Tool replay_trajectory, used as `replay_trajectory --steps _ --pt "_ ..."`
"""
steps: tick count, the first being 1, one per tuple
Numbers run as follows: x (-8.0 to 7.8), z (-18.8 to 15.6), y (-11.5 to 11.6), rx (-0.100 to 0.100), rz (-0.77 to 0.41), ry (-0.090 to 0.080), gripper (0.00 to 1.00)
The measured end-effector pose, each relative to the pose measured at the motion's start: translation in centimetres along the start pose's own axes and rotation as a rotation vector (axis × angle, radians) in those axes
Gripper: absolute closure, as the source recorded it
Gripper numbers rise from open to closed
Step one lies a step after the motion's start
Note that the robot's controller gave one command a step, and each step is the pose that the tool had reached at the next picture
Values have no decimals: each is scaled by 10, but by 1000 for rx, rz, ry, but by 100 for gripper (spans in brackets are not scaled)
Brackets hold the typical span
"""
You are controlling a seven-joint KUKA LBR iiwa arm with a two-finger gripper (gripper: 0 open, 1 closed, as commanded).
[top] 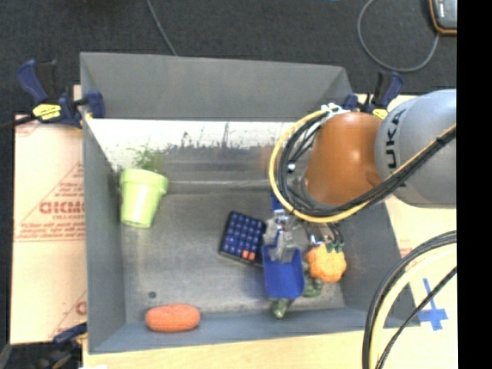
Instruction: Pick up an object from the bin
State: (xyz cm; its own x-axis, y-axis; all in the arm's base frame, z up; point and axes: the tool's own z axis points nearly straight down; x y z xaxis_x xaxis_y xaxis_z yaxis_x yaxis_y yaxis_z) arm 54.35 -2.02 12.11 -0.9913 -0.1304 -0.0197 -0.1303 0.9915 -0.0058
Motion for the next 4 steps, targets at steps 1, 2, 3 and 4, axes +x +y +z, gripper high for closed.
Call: replay_trajectory --steps 1,2,3,4 --pt "-10 0 13 0 146 -4 100" --pt "4 -34 -2 2 -208 -7 100" --pt "-1 -30 6 1 -177 -4 100" --pt "7 -34 2 4 -361 -7 100"
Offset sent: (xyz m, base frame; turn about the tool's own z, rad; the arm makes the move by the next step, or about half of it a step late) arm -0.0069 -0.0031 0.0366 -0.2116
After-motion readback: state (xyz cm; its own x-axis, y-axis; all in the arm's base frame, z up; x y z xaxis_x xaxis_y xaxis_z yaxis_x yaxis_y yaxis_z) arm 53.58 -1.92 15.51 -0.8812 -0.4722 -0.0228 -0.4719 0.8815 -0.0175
